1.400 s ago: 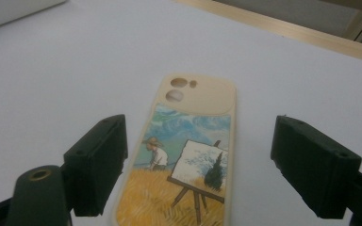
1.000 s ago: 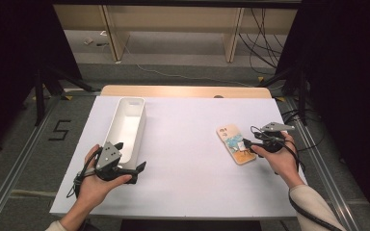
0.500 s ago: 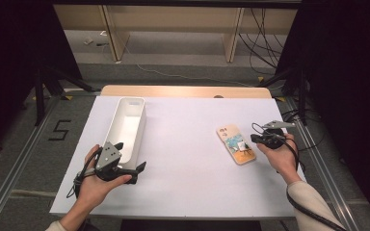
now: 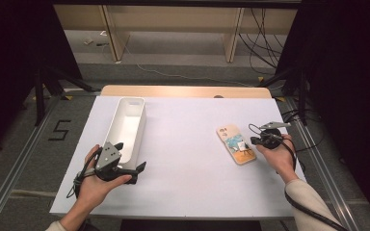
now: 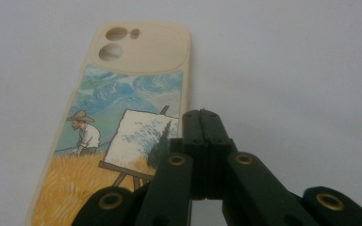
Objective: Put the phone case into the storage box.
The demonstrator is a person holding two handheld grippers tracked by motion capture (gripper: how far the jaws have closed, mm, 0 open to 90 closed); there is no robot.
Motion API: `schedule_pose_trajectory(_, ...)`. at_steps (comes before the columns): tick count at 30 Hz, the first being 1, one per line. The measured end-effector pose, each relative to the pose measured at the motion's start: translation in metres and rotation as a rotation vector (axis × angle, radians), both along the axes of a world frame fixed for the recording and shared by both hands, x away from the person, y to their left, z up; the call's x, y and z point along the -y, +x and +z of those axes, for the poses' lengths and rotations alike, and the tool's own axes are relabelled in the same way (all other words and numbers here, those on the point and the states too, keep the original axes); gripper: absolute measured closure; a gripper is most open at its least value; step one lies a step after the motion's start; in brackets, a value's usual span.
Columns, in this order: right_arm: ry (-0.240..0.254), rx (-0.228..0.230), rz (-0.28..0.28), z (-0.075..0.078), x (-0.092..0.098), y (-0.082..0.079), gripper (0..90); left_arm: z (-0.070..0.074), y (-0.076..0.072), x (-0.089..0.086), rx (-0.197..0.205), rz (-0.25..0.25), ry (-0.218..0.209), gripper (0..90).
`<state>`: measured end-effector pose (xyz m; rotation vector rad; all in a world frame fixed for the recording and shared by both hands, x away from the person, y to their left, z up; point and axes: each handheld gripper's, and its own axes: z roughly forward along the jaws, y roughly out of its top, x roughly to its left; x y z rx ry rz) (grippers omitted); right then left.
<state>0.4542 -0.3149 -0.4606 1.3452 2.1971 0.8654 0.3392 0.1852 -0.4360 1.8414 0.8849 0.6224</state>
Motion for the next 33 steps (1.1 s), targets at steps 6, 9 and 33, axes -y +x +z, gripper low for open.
schedule_pose_trajectory(6,0.000,-0.021,-0.003,-0.003,0.002,0.000,90.0,0.000,0.000,0.000,-0.001,-0.001,0.000,0.0)
schedule_pose_trajectory(9,-0.011,-0.032,-0.003,-0.005,0.002,0.001,90.0,0.000,0.000,0.000,-0.002,-0.001,0.000,0.0)
schedule_pose_trajectory(33,-0.034,-0.131,-0.004,-0.012,0.000,-0.001,90.0,-0.001,0.000,0.000,-0.002,0.000,0.002,0.0)
